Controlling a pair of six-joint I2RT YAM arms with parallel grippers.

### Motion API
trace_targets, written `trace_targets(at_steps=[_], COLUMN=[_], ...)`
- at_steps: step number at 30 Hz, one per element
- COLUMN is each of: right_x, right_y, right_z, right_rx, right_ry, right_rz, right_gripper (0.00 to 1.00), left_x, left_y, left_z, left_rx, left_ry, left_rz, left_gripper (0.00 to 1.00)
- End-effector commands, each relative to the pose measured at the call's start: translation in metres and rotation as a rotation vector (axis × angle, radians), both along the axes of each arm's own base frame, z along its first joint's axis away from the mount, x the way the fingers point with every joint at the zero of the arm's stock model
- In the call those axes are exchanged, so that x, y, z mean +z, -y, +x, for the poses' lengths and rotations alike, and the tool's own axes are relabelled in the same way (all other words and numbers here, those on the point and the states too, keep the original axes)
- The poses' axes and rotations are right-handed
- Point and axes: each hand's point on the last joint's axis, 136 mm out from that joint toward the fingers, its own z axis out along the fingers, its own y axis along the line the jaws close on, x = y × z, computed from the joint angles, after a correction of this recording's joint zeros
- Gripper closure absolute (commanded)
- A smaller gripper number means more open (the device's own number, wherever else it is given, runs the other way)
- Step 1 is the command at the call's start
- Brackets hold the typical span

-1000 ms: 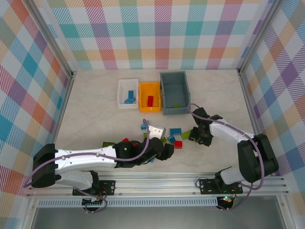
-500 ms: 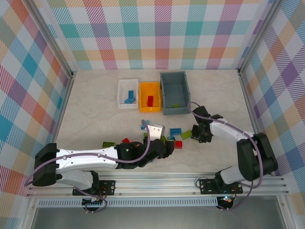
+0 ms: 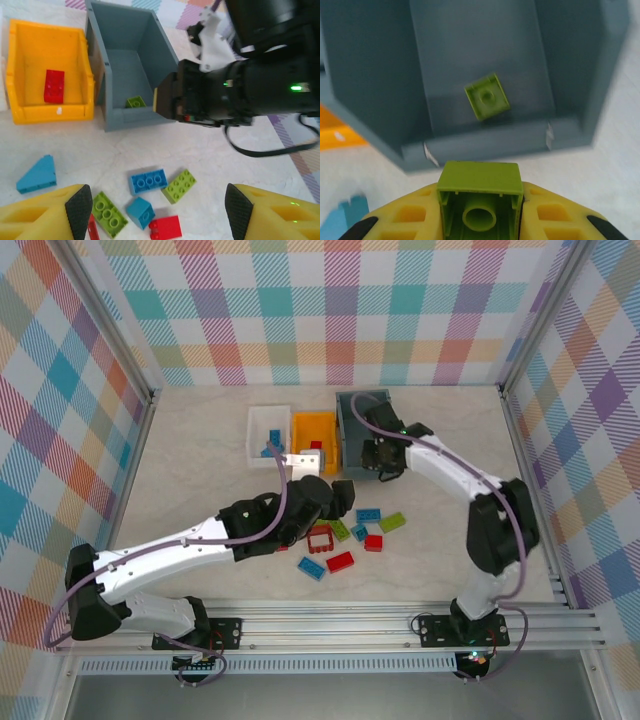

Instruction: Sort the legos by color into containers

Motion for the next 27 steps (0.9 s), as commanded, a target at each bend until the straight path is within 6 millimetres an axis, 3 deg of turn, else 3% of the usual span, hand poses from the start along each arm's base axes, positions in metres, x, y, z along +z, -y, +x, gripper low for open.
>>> trace_targets(at_steps=[1,7,12,18,21,24,27], right_x=[-0.008,-0.029,-0.021,0.020,0.047,0.079,0.105], right_y=[-0.001,-0.002,-0.001,-0.005,-0.005,-0.011,-0.024], right_z=[0.020,0.039,0.037,0.033,0.024,0.005,-0.028], right_rx=[0.002,-0.016,-0.023,-0.008,0.003,0.049,0.152], right_ry=[-0.036,-0.086,-0.067,0.009,0.066,0.158,0.278], right_rz=[-0.038,-0.082,-0.072,-0.027,-0.021,0.004,0.034], right_gripper=[0.75,0.68,0.53,0.48,0.49,0.50,0.50], left_x=[0.002,-0.005,-0.015,-0.031,-0.039,-0.049,-0.065], left_y=[0.005,0.004,-0.004,-0.021,-0.040,-0.066,-0.090], left_z=[0.007,0.012,0.011,0.009,0.007,0.002,-0.007], left_rx=[-0.023,-0.010,0.008,0.053,0.112,0.188,0.253], left_ry=[-0.008,-0.024,-0.047,-0.107,-0.160,-0.219,-0.292], left_rz=[0.019,0.033,0.058,0.084,0.097,0.118,0.099], left_gripper=[0.27,0.28,0.28,0.28,0.29,0.31,0.32])
